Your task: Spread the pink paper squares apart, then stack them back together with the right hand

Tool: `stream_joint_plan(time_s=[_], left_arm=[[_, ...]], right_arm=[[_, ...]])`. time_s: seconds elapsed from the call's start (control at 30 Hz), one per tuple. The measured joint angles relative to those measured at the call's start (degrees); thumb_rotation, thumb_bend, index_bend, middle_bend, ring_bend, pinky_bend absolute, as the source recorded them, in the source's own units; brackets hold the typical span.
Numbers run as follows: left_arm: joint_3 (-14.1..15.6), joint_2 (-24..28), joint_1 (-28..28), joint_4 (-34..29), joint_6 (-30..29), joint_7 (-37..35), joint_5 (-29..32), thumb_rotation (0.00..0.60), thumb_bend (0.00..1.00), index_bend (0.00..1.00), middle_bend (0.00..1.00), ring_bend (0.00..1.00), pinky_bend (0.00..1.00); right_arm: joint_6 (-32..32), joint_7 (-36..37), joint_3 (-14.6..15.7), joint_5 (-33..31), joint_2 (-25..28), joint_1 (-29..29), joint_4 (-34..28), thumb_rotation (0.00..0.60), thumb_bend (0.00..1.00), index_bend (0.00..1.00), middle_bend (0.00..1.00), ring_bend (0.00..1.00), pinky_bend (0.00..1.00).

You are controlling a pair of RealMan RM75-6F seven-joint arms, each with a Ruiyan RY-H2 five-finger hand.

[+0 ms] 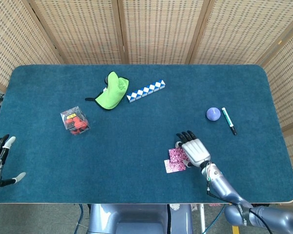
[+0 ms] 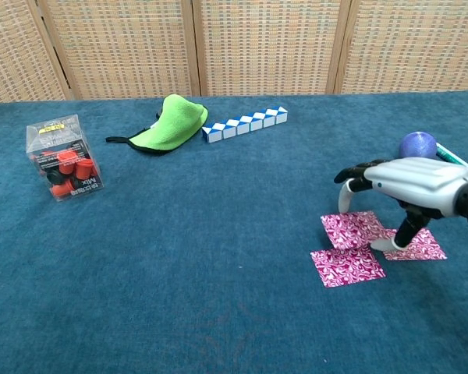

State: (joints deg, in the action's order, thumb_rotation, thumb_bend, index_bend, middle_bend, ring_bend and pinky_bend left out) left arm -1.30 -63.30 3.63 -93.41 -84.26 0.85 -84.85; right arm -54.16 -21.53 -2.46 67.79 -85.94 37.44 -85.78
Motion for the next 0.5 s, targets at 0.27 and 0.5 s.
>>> stream_joint_plan(time_s=[0.27,0.5], left_arm=[[0.0,0.0,0.0,0.0,0.0,-0.1,0.0,0.6,0.0,0.0,0.0,0.0,0.0],[0.0,0.1,0.0,0.0,0.1,-0.4,0.0,0.6,0.0,0.0,0.0,0.0,0.0]], right_arm=[[-3.5,-6.9,2.3,1.4,-0.8,-1.9,-3.5,0.6,0.31,0.57,0.1,0.0,0.0],[-6.3,-15.2,2.8,0.2,-3.6,-2.8,-4.9,0.6,0.31,0.57,0.1,0.0,0.0]])
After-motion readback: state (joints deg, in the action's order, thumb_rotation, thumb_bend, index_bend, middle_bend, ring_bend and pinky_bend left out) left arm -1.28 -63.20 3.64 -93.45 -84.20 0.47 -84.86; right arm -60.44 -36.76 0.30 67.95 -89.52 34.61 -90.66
